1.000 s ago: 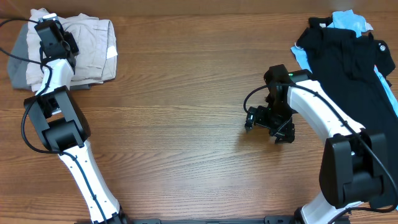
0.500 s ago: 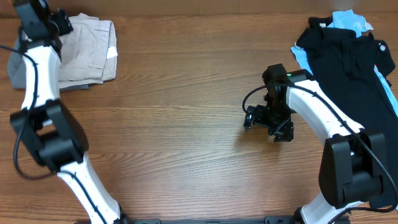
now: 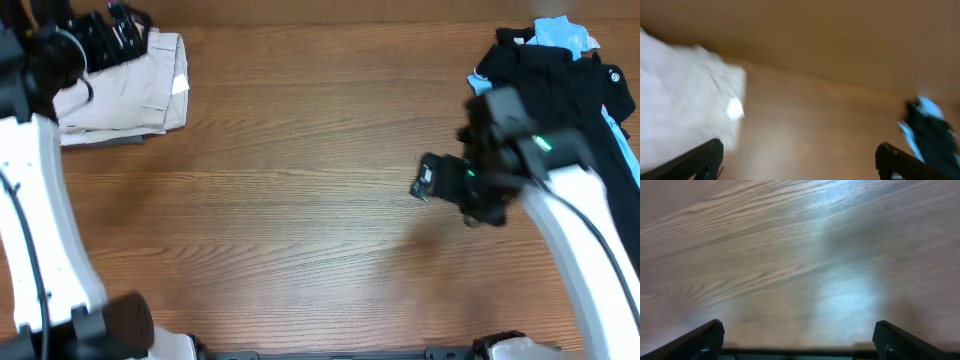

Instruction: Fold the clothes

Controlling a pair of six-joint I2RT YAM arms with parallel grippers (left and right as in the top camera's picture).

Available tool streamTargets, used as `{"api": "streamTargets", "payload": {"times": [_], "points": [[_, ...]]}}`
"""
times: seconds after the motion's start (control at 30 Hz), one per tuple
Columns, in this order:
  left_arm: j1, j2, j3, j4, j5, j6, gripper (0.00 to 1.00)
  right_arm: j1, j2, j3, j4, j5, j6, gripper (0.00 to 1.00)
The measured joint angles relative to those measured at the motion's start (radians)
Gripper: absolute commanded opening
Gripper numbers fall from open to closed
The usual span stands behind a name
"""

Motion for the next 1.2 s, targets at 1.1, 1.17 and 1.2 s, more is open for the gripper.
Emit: {"api": "streamTargets", "payload": {"times": [1.1,1.17,1.2], "points": [[0.000,-0.880,-0.316,-0.618,0.243,0.278,1.00,-0.009,-0.835,-0.038,-0.141,0.044,0.114,1.00],[0.000,-0.882,-0.328,-0.615,0.245,0.279,1.00,-0.009,-0.835,-0.040,-0.106,0.051,0.114,1.00],[0.000,-0.882,-0.333,-0.613,0.246,0.280,1.00,-0.009,-0.835,-0.040,-0.100,0.053,0.114,1.00]]}}
